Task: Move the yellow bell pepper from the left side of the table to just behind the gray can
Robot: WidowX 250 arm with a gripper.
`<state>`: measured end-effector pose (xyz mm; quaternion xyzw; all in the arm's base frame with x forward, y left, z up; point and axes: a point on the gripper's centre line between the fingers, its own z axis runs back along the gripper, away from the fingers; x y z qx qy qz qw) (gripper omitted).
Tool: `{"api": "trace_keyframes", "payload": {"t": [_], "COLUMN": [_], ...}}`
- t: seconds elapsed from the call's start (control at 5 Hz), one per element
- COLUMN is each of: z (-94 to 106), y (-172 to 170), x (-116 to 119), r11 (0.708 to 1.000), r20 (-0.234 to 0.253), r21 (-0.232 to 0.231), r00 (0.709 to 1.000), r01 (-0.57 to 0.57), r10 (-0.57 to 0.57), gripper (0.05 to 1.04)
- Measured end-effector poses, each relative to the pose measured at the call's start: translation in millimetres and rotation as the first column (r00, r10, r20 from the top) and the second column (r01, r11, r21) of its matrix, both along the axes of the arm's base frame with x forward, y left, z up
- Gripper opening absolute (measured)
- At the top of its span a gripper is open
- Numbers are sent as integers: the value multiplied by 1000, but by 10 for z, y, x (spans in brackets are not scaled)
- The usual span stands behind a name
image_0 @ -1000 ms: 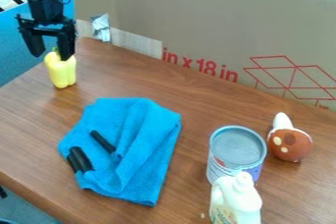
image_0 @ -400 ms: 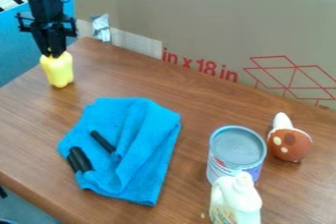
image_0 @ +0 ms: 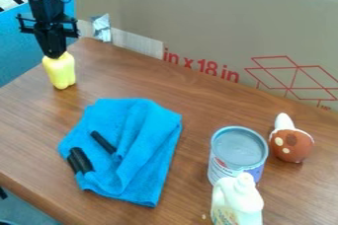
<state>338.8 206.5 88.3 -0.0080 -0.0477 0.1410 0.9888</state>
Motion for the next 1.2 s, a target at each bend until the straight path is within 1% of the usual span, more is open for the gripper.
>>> {"api": "trace_keyframes", "payload": {"t": [0.2,0.4,0.6,0.8,1.0,1.2], "z": [52,154,173,189,324,295], "y": [-216,-709,-1280,-1758,-2020,-2245], "x": [143,391,583,656,750,691], "r11": [1000,992,960,918,882,824], "r20": [41,45,71,116,177,152], "r21": [6,23,11,-56,-81,-149], "r00": [999,991,958,915,878,837], "r01": [26,123,279,393,464,546], "r10": [-26,-124,-279,-385,-445,-526], "gripper": [120,120,120,120,120,120]}}
